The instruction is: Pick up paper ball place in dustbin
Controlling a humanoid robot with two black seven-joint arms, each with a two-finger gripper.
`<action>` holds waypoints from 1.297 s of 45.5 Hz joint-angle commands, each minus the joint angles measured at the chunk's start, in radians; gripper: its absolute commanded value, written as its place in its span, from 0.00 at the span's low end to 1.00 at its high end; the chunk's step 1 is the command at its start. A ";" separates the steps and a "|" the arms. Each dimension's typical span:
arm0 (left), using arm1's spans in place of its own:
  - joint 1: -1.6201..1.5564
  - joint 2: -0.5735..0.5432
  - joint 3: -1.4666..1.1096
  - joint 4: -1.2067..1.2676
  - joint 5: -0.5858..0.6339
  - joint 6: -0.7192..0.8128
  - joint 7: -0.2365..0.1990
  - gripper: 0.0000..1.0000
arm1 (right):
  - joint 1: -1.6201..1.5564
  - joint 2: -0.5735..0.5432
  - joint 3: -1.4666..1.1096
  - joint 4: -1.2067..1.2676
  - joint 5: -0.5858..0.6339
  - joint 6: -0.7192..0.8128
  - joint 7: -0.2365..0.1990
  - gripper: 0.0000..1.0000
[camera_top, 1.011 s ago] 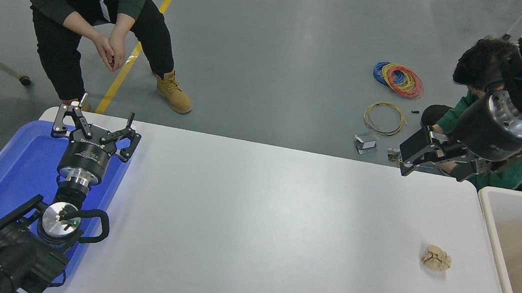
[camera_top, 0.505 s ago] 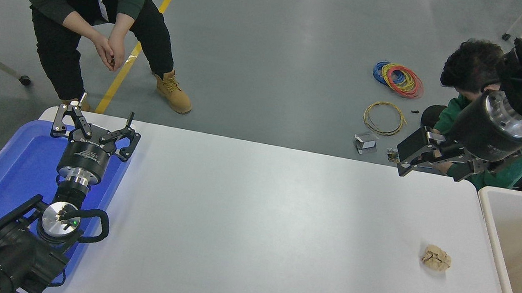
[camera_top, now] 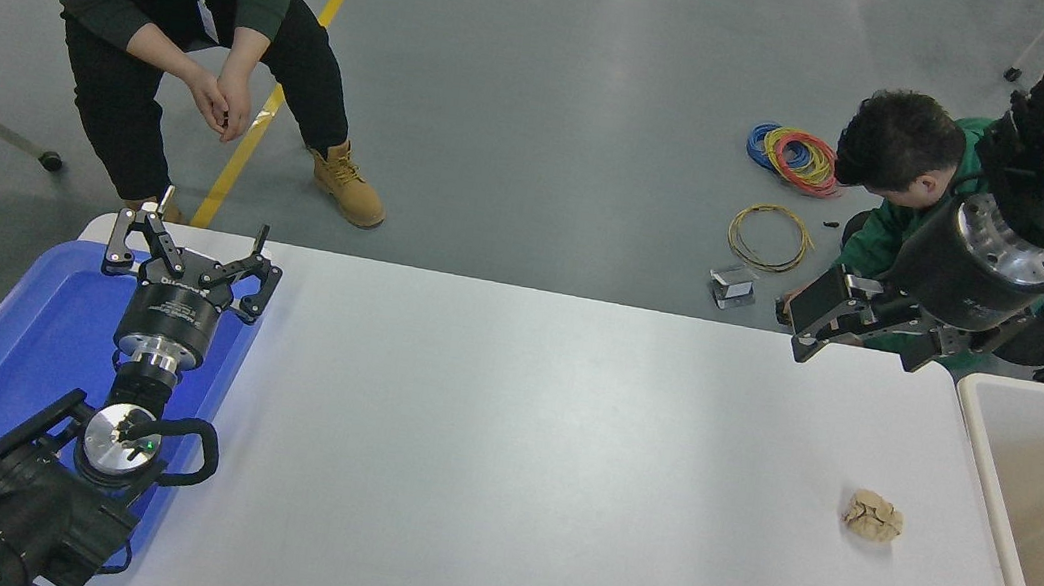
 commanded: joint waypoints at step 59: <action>0.000 -0.001 0.000 0.000 0.000 0.000 0.000 1.00 | -0.709 0.029 -0.021 -0.379 -0.118 -0.571 0.005 1.00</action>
